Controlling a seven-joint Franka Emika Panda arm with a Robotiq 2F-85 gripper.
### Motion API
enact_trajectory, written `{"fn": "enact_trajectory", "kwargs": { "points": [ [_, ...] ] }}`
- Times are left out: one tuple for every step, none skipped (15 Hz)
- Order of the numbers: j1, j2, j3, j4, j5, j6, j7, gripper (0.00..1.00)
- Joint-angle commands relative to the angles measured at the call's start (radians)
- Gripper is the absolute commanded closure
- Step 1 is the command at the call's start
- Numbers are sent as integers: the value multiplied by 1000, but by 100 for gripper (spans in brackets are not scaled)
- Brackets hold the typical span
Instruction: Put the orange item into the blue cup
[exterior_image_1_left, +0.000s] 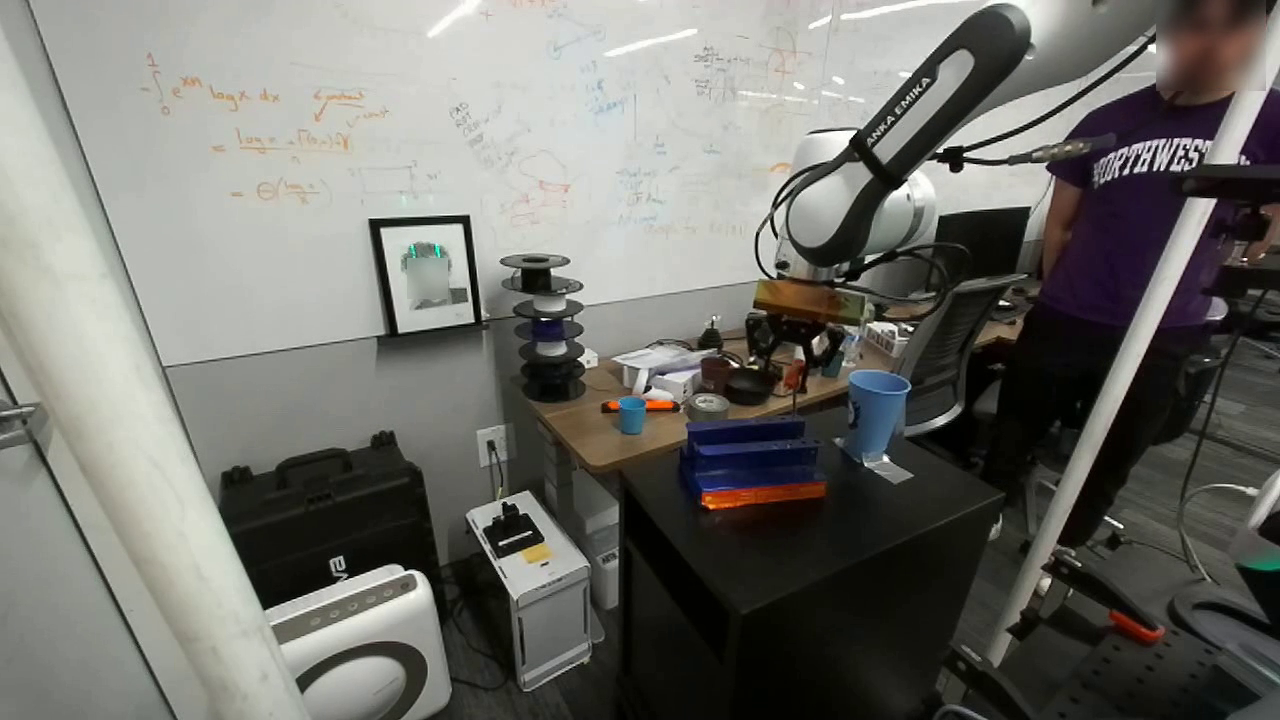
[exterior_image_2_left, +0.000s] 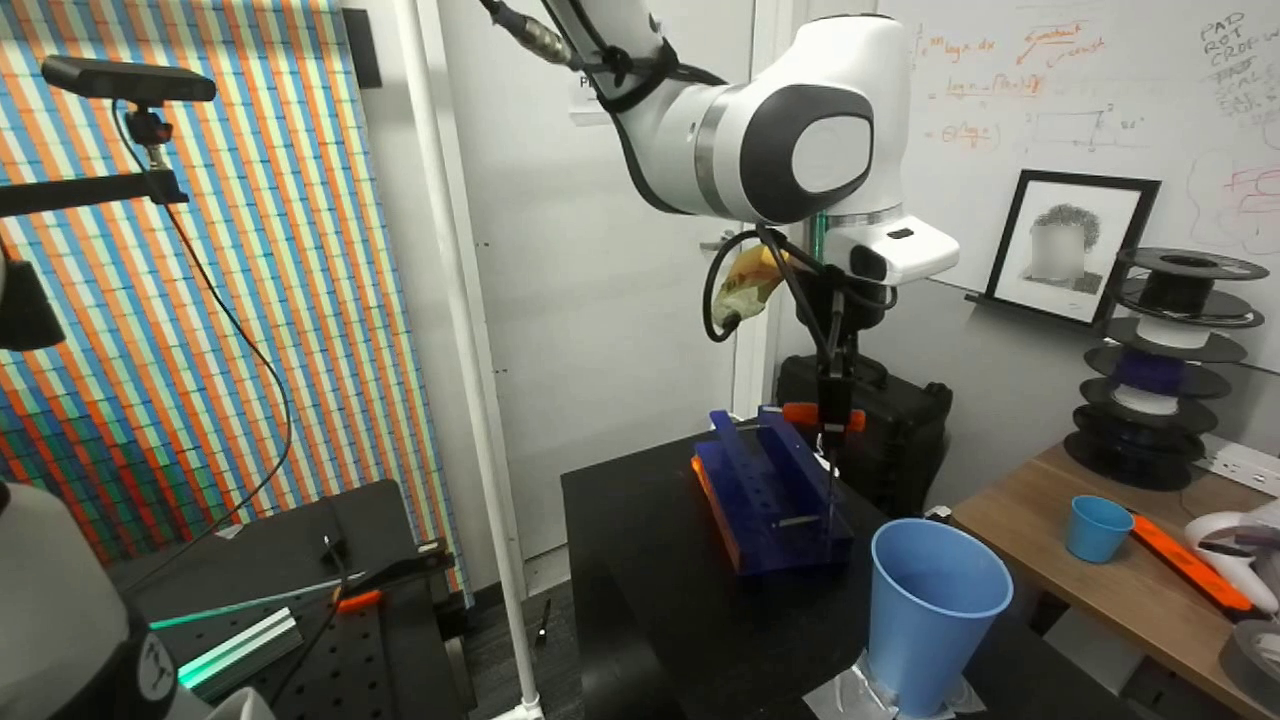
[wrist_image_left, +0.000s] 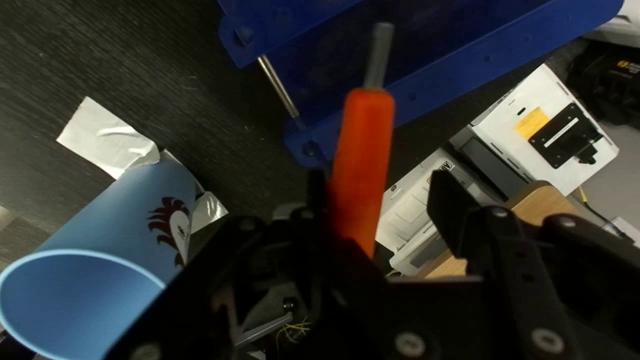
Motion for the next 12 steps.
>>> {"fn": "enact_trajectory", "kwargs": {
  "points": [
    [31,1,-35,13,-34,12,23,73],
    [30,-7,-36,7,-34,10,17,82],
    [30,-18,-35,-1,-34,7,10,89],
    [27,-28,-28,0,-25,-7,-3,92],
    [26,-50,-21,-7,-18,-21,-17,94],
    [25,-73,-13,-15,-10,-35,-35,89],
    [20,-106,-1,-31,4,-46,-61,89],
    [18,-138,5,-47,7,-53,-78,89],
    [12,-176,17,-66,21,-69,-106,89],
    [9,-208,23,-80,27,-78,-124,89],
    [2,-249,34,-98,51,-99,-158,89],
    [-2,-284,41,-113,71,-116,-183,89]
  ]
}}
